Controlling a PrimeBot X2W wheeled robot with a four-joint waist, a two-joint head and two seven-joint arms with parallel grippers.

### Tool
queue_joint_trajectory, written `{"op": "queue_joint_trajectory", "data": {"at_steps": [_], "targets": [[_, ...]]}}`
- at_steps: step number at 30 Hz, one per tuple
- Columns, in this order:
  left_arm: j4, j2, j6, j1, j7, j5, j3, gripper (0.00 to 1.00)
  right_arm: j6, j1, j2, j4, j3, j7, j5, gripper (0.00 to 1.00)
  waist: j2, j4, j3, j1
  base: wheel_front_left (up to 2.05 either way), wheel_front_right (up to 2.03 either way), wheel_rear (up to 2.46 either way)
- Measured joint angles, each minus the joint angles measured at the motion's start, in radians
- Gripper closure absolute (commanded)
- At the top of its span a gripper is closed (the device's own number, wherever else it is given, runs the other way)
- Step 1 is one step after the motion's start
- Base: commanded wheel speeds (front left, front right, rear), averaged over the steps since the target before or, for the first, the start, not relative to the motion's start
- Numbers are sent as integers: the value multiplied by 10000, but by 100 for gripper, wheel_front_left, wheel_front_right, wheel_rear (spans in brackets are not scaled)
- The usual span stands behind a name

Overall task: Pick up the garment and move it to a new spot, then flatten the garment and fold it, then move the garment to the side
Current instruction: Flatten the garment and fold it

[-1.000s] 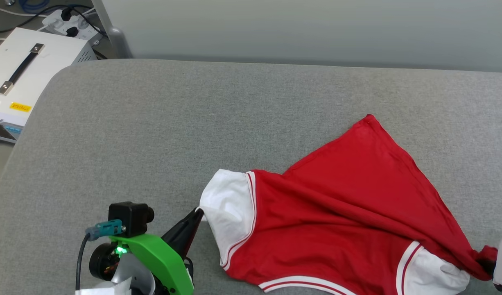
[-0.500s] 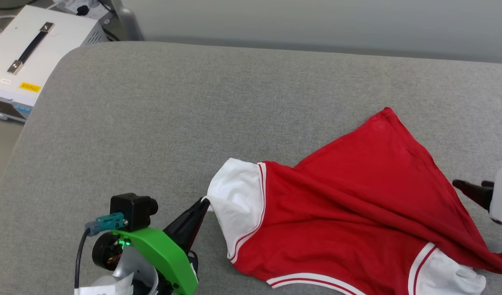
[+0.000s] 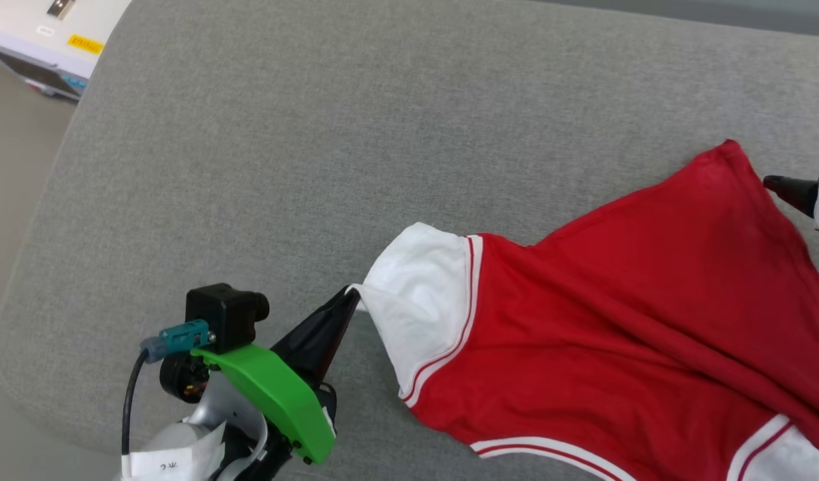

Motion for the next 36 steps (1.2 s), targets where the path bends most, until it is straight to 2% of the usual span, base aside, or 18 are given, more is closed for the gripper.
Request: {"op": "queue_joint_trajectory", "data": {"at_steps": [7, 17, 18, 19, 20, 21, 29, 36], "targets": [[121, -270, -169, -182, -190, 0, -109, 100, 0, -757, -198, 1066, 31, -134, -464, 0, 0, 702, 710, 2, 0, 0, 0], [506, -623, -418, -342, -451, -46, -234, 100, 0, -999, -744, 1645, 280, -261, -665, 0, -1, 1539, 1367, 2, 0, 0, 0], [546, -637, -462, -356, -456, -46, -247, 100, 0, -996, -819, 1672, 337, -190, -688, 9, 0, 1606, 1397, 1, 0, 0, 0], [594, -652, -470, -357, -487, -46, -259, 100, 0, -988, -886, 1682, 420, -134, -692, 42, 0, 1667, 1420, 1, 0, 0, 0], [642, -662, -472, -357, -504, -46, -268, 100, 0, -957, -951, 1676, 472, -92, -690, 88, 0, 1717, 1433, 1, 0, 0, 0], [673, -667, -477, -357, -529, -46, -278, 100, 0, -941, -988, 1662, 491, -86, -685, 100, -1, 1751, 1439, 1, 0, 0, 0], [815, -681, -545, -368, -569, -48, -270, 100, 0, -803, -920, 1776, 474, -351, -556, 100, 0, 1778, 1253, 2, 0, 0, 0], [859, -621, -527, -368, -573, -59, -207, 100, 0, -668, -681, 2010, 525, -1104, -295, 100, 0, 1609, 851, 1, 0, 0, 0]]}}
